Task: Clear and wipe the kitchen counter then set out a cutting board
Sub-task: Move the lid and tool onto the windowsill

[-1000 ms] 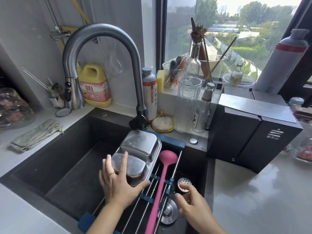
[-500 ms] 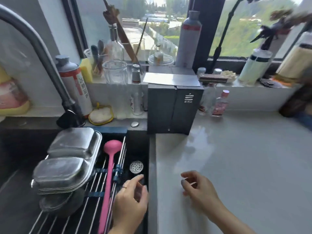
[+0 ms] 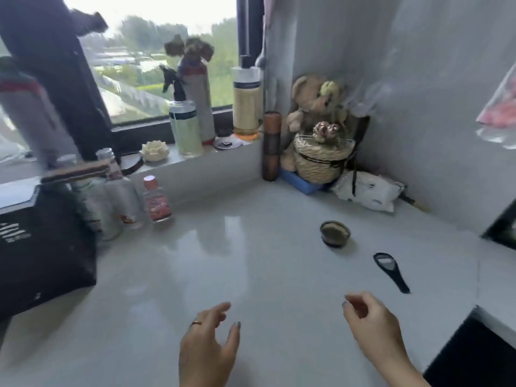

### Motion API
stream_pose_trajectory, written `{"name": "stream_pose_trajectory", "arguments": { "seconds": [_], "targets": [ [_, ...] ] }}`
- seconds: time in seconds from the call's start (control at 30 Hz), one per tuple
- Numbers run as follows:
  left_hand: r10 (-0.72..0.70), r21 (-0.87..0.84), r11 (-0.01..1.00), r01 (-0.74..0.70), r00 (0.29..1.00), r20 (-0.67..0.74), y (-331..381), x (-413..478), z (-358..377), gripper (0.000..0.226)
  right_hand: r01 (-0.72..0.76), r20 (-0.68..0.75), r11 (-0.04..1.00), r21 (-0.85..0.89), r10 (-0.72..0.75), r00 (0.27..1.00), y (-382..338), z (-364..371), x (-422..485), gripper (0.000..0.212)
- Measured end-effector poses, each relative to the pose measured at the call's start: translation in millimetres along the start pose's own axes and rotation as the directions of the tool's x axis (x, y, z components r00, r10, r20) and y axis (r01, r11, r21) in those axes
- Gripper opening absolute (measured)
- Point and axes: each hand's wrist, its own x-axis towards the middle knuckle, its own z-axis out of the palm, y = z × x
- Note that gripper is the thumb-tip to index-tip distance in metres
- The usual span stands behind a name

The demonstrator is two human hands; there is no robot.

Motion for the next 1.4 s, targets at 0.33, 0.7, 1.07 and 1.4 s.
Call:
{"name": "stream_pose_trajectory", "arguments": {
  "seconds": [0.33, 0.7, 1.07, 1.4],
  "targets": [
    [0.056, 0.073, 0.993, -0.089, 0.927, 0.370, 131, 75, 163, 0.071, -0.001, -0.097, 0.896, -0.444, -0.047, 0.994, 76, -59, 107, 0.045],
    [-0.007, 0.060, 0.998, -0.018, 0.917, 0.399, 153, 131, 231, 0.083, 0.020, 0.016, 0.996, -0.090, -0.019, 1.000, 57, -63, 130, 0.034],
    [0.036, -0.105, 0.994, -0.030, 0.998, 0.049, 90, 122, 104, 0.059, -0.024, 0.224, 0.924, 0.381, -0.067, 0.972, -32, -9, 112, 0.025],
    [-0.071, 0.019, 0.996, 0.086, 0.910, -0.408, -8, 94, -163, 0.057, -0.052, 0.502, 0.750, 0.660, -0.388, 0.773, -242, 114, -5, 0.009]
  ]
}}
